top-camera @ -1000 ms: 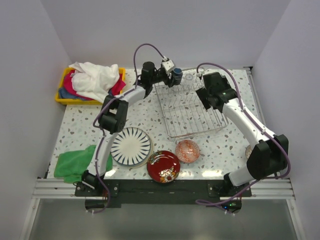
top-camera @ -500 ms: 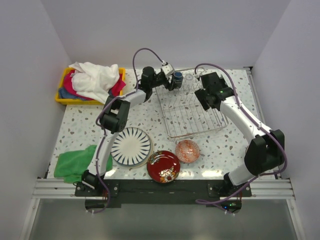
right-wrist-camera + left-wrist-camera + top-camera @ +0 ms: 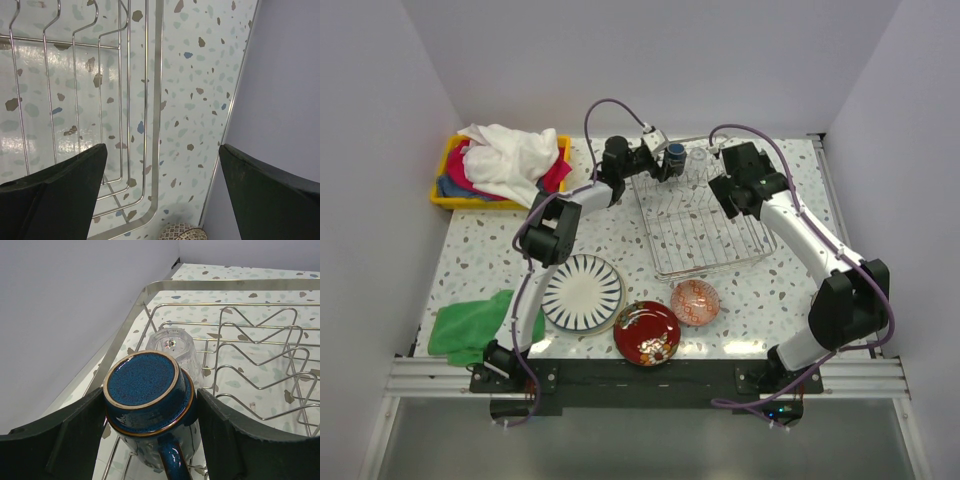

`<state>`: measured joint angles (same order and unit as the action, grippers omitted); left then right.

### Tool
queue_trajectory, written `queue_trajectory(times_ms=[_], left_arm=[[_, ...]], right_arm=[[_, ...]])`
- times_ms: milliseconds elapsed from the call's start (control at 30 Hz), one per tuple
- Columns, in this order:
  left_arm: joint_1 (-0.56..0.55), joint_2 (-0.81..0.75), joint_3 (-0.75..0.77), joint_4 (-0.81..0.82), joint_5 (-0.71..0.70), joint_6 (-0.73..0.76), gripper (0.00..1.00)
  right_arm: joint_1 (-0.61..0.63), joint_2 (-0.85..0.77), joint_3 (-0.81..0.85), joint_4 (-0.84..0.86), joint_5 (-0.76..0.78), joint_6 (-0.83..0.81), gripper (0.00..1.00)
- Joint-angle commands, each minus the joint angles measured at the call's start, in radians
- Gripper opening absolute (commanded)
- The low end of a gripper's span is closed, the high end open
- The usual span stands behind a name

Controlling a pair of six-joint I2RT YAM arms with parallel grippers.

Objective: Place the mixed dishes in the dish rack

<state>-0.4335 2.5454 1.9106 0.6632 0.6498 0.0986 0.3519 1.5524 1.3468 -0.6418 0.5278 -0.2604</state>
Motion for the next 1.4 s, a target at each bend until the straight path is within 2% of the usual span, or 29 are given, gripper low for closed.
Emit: queue_trajectory(times_ms=[0, 433, 633, 733, 833, 1067, 1367], left_arm=[[-0.001, -0.050, -0.015, -0.005, -0.026, 0.067, 0.68], [-0.001, -0.020, 0.014, -0.138, 0.131, 0.044, 0.85], [0.001, -0.036, -0.002, -0.099, 0.119, 0.023, 0.86], [0.001, -0.036, 0.019, -0.131, 0.114, 0.033, 0.85], [0.001, -0.022, 0.059, -0.171, 0.113, 0.024, 0.79], [-0.011, -0.001, 0.068, -0.143, 0.128, -0.077, 0.71], [-0.037, 0.035, 0.131, -0.139, 0.079, -0.085, 0.77]], right_arm=[[-0.005, 0.000, 0.037, -0.009, -0.015, 0.016, 0.99], [-0.005, 0.020, 0.058, -0.025, -0.038, 0.013, 0.99], [-0.005, 0.015, 0.052, -0.027, -0.045, 0.016, 0.98], [-0.005, 0.015, 0.052, -0.024, -0.048, 0.020, 0.99], [-0.007, 0.011, 0.054, -0.022, -0.045, 0.020, 0.99], [-0.005, -0.008, 0.031, -0.018, -0.049, 0.021, 0.99], [-0.005, -0.020, 0.018, -0.013, -0.049, 0.020, 0.99]])
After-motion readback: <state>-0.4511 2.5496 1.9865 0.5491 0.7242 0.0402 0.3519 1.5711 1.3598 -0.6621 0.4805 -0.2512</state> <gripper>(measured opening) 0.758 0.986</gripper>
